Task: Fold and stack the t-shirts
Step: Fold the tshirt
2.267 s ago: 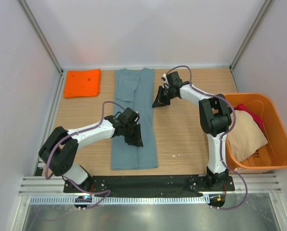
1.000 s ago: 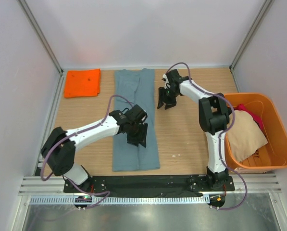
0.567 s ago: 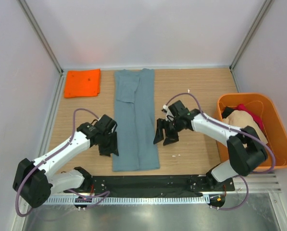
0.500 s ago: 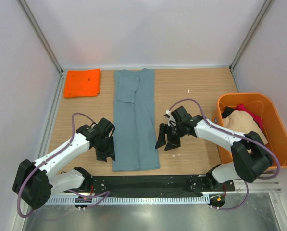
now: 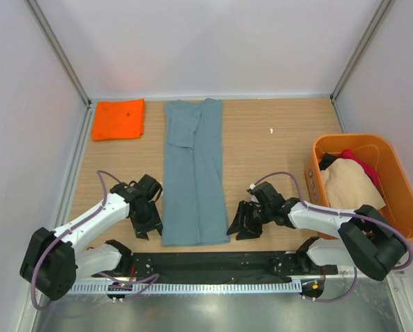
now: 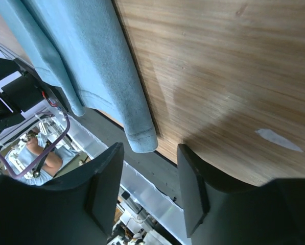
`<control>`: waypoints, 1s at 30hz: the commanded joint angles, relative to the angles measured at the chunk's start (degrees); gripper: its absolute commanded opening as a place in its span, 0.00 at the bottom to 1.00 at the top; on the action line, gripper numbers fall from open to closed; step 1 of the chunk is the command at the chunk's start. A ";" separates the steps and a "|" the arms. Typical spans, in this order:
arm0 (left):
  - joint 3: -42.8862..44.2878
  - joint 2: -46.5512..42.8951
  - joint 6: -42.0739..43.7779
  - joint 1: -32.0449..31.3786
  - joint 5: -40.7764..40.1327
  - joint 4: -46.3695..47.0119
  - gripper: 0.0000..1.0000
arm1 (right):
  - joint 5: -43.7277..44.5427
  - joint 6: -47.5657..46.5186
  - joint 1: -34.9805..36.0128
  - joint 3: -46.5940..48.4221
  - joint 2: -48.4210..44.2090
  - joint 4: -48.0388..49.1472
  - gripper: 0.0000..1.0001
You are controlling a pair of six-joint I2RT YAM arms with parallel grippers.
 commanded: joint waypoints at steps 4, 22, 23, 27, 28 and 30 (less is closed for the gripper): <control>-4.45 -5.60 -5.22 0.58 3.08 5.89 0.46 | 0.08 4.37 2.32 -2.25 0.92 7.53 0.48; -15.43 -16.66 -11.82 0.58 6.87 15.30 0.45 | -0.53 6.39 3.47 -5.15 5.57 15.87 0.41; -16.05 -16.94 -12.52 0.58 6.96 15.83 0.44 | -0.53 6.74 3.47 -5.32 5.66 16.22 0.41; -17.11 -16.33 -12.79 0.58 7.67 17.07 0.39 | -0.53 7.45 3.73 -5.94 5.84 17.37 0.38; -17.02 -16.32 -12.79 0.49 7.58 16.80 0.39 | -0.44 7.54 3.73 -6.03 5.75 17.37 0.38; -17.11 -16.50 -13.14 0.49 7.32 16.45 0.37 | -0.27 7.71 3.90 -6.12 5.66 17.37 0.38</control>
